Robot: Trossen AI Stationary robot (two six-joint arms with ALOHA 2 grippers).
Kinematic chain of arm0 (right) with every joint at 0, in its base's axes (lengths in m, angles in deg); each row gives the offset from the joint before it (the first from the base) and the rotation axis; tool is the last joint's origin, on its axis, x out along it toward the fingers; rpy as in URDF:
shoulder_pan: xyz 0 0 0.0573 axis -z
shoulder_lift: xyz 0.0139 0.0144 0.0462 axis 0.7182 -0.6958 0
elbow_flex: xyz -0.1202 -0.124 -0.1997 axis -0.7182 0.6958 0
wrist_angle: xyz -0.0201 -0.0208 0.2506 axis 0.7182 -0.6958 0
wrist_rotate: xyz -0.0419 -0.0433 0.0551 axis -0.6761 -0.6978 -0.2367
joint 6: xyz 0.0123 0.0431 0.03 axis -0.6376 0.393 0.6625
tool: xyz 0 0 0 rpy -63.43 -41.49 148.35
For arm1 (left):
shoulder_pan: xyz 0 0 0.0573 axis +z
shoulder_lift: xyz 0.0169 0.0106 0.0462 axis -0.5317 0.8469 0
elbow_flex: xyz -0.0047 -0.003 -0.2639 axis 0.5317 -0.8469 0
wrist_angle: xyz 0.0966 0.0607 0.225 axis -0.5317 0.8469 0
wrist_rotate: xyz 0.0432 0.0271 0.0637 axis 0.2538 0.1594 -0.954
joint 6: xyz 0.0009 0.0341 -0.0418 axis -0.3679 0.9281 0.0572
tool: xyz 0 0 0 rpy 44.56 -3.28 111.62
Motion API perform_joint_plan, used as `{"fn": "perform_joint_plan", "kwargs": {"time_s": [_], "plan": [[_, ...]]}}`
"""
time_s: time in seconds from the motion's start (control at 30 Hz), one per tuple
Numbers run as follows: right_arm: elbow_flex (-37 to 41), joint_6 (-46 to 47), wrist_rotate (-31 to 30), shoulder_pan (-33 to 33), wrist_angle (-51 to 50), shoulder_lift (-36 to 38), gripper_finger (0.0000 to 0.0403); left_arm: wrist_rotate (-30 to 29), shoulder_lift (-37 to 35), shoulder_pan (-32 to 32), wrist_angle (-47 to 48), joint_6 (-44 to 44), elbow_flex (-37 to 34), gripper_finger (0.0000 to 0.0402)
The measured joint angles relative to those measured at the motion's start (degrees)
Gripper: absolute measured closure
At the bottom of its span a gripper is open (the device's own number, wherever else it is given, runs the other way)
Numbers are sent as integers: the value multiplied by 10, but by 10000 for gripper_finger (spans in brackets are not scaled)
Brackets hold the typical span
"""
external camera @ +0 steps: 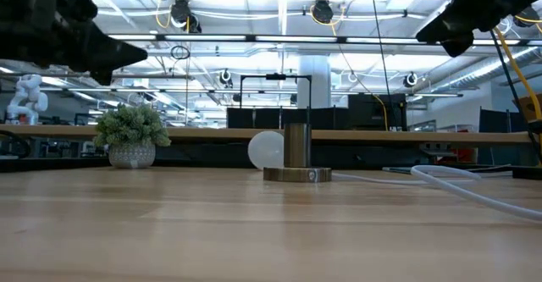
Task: Screw lightbulb
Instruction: Return to Home Position
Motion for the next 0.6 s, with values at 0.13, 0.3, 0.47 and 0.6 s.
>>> {"fn": "perform_joint_plan", "kwargs": {"time_s": [0.13, 0.3, 0.47, 0.6], "plan": [[0, 7, -1, 0, 1, 0, 403, -24, -79, 0, 71, -1, 4, 401], [0, 8, -1, 0, 1, 0, 403, -82, -92, -1, 149, 3, 29, 401], [0, 8, -1, 0, 1, 0, 403, -100, -94, -3, 170, -9, 34, 401], [0, 5, -1, 0, 1, 0, 403, -136, -94, -3, 170, -10, 34, 401]]}}
